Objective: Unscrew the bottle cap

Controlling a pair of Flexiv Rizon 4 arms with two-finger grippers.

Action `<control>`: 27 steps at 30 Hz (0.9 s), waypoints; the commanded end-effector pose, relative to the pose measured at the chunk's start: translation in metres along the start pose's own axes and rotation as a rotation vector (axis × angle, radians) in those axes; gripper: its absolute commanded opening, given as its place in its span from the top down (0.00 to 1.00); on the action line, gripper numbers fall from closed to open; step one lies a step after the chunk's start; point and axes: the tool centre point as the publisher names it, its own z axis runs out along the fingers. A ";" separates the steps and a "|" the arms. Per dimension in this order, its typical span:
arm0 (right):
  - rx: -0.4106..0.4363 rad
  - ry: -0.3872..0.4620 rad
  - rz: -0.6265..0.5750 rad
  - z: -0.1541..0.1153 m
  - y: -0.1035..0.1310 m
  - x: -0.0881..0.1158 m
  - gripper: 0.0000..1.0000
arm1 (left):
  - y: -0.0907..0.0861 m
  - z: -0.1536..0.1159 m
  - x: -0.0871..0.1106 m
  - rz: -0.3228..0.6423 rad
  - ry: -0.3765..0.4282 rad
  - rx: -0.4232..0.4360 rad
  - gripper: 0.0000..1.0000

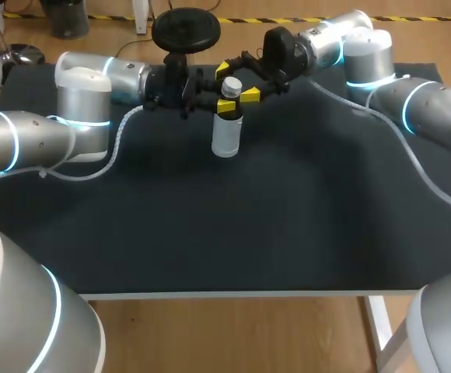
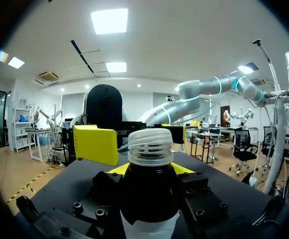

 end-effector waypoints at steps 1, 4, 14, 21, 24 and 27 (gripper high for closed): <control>-0.001 0.113 -0.001 -0.002 -0.002 -0.006 0.49 | 0.001 0.000 -0.003 0.000 0.007 0.003 1.00; 0.000 0.111 -0.004 -0.001 -0.002 -0.007 0.52 | 0.001 0.000 -0.003 0.000 0.007 0.003 1.00; 0.003 0.106 -0.008 0.000 -0.001 -0.007 1.00 | 0.001 0.000 -0.003 0.000 0.007 0.003 1.00; 0.008 0.092 -0.013 -0.004 0.004 -0.007 1.00 | 0.001 0.000 -0.003 0.000 0.007 0.003 1.00; 0.007 0.086 -0.017 -0.006 0.007 -0.006 1.00 | 0.001 0.000 -0.003 0.000 0.007 0.003 1.00; 0.000 0.080 -0.021 -0.007 0.009 -0.005 1.00 | 0.001 0.000 -0.003 0.000 0.007 0.003 1.00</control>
